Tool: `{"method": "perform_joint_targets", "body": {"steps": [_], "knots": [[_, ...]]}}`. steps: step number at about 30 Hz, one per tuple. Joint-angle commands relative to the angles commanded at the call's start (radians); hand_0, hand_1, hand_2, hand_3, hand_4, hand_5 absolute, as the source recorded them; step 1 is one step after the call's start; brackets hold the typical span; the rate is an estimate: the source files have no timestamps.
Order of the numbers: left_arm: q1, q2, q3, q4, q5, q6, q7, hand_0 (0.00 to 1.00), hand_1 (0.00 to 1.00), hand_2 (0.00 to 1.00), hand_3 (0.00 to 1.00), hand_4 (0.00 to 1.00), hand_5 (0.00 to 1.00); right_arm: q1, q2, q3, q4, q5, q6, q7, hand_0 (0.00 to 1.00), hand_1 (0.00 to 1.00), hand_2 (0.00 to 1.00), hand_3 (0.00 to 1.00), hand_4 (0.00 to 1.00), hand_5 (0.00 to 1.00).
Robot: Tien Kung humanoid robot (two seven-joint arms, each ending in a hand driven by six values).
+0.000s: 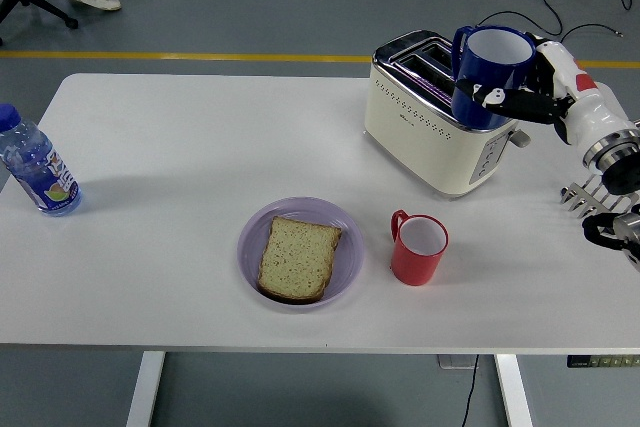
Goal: Pick up the cup,pour liquid into bread,place the cup on the desk
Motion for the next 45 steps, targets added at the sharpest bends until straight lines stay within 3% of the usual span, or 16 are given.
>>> {"method": "perform_joint_targets", "body": {"steps": [11, 17, 20, 26, 32, 45], "knots": [[0.002, -0.002, 0.000, 0.000, 0.003, -0.002, 0.001, 0.345, 0.342, 0.432, 0.756, 0.655, 0.998, -0.143, 0.084, 0.148, -0.139, -0.024, -0.037, 0.283, 0.431, 0.401, 0.546, 0.574, 0.578, 0.003], [0.002, -0.002, 0.001, 0.000, 0.004, 0.000, 0.000, 0.346, 0.342, 0.433, 0.756, 0.655, 0.998, -0.202, 0.111, 0.179, -0.181, -0.091, -0.040, 0.318, 0.437, 0.403, 0.546, 0.574, 0.578, 0.002], [0.001, -0.002, 0.002, 0.000, 0.007, -0.001, 0.000, 0.346, 0.342, 0.433, 0.756, 0.653, 0.998, -0.229, 0.128, 0.174, -0.213, -0.171, -0.067, 0.334, 0.434, 0.402, 0.547, 0.575, 0.574, 0.002], [0.001, -0.002, 0.005, 0.000, 0.009, -0.005, 0.001, 0.346, 0.342, 0.433, 0.755, 0.654, 0.998, -0.268, 0.213, 0.176, -0.318, -0.333, -0.130, 0.381, 0.432, 0.400, 0.547, 0.576, 0.574, 0.002], [-0.001, -0.002, 0.006, 0.000, 0.009, -0.004, -0.001, 0.346, 0.342, 0.434, 0.756, 0.653, 0.998, -0.307, 0.265, 0.197, -0.356, -0.343, -0.172, 0.443, 0.432, 0.400, 0.547, 0.577, 0.571, 0.002], [-0.005, 0.000, 0.019, 0.000, 0.002, -0.009, 0.000, 0.346, 0.343, 0.433, 0.755, 0.650, 0.998, -0.408, 0.283, 0.151, -0.419, -0.305, -0.213, 0.597, 0.434, 0.400, 0.549, 0.579, 0.570, 0.002]]}}
